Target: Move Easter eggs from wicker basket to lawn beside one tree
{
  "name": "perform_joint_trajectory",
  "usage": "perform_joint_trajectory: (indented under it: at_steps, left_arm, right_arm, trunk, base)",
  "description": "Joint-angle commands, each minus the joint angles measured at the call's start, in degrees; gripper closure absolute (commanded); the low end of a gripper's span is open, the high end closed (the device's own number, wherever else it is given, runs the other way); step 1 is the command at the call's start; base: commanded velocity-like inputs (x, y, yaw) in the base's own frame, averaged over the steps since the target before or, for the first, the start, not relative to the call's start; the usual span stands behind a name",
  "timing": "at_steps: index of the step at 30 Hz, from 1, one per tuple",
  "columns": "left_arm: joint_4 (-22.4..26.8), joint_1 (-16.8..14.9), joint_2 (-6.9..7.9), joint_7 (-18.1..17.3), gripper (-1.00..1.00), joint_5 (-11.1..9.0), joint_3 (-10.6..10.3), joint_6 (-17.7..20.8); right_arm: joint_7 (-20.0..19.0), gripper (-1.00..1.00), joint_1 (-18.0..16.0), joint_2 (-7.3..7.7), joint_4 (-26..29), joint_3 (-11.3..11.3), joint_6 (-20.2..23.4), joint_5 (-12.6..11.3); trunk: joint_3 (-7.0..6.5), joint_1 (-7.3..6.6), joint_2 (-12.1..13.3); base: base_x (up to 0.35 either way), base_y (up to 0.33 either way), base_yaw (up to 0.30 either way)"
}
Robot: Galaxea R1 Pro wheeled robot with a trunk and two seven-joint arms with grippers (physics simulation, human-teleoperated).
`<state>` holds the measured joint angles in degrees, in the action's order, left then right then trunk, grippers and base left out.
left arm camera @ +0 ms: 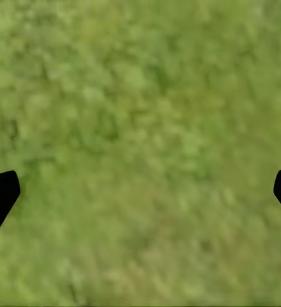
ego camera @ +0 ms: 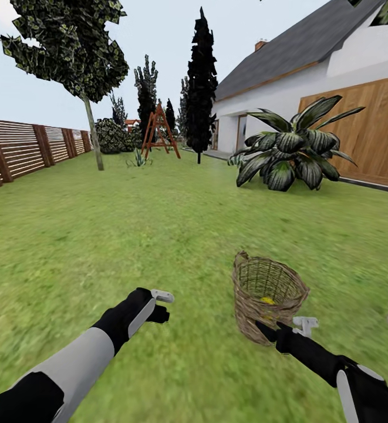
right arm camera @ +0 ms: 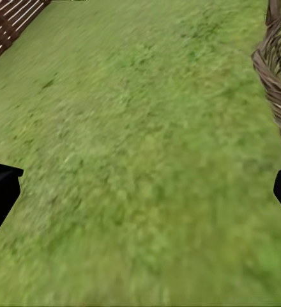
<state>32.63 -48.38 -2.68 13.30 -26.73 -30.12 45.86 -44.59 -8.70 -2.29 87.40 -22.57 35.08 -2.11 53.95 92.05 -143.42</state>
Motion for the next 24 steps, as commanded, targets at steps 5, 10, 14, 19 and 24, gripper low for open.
perform_joint_trajectory:
  at_steps: [5,10,14,19,24]
  left_arm:
    - [0.0,0.0,0.04,0.5,-1.0,-0.6,-0.3,0.1]
    - [0.1,0.0,0.04,0.5,-1.0,-0.6,-0.3,0.1]
    - [0.1,0.0,0.04,0.5,-1.0,-0.6,-0.3,0.1]
    - [0.1,0.0,0.04,0.5,-1.0,-0.6,-0.3,0.1]
    - [0.1,0.0,0.04,0.5,-1.0,-0.6,-0.3,0.1]
  right_arm:
    - [-0.2,-1.0,0.0,-0.08,0.0,-0.2,0.4,-0.4]
    - [-0.2,-1.0,-0.1,-0.03,0.0,-0.1,0.4,-0.5]
    - [-0.2,-1.0,0.0,-0.02,0.0,-0.1,0.4,-0.5]
    - [-0.2,-1.0,0.0,-0.01,0.0,-0.1,0.4,-0.5]
    - [-0.2,-1.0,0.0,0.0,0.0,-0.1,0.5,-0.4]
  trunk:
    - [0.03,0.02,0.0]
    - [-0.1,0.02,0.0]
    - [-0.23,0.02,0.0]
    - [-0.41,0.02,0.0]
    - [-0.58,0.02,0.0]
  base:
    - [0.265,0.108,-0.02]
    - [0.265,0.039,-0.158]
    - [0.261,0.011,-0.242]
    - [0.257,0.003,-0.264]
    - [0.252,0.001,-0.272]
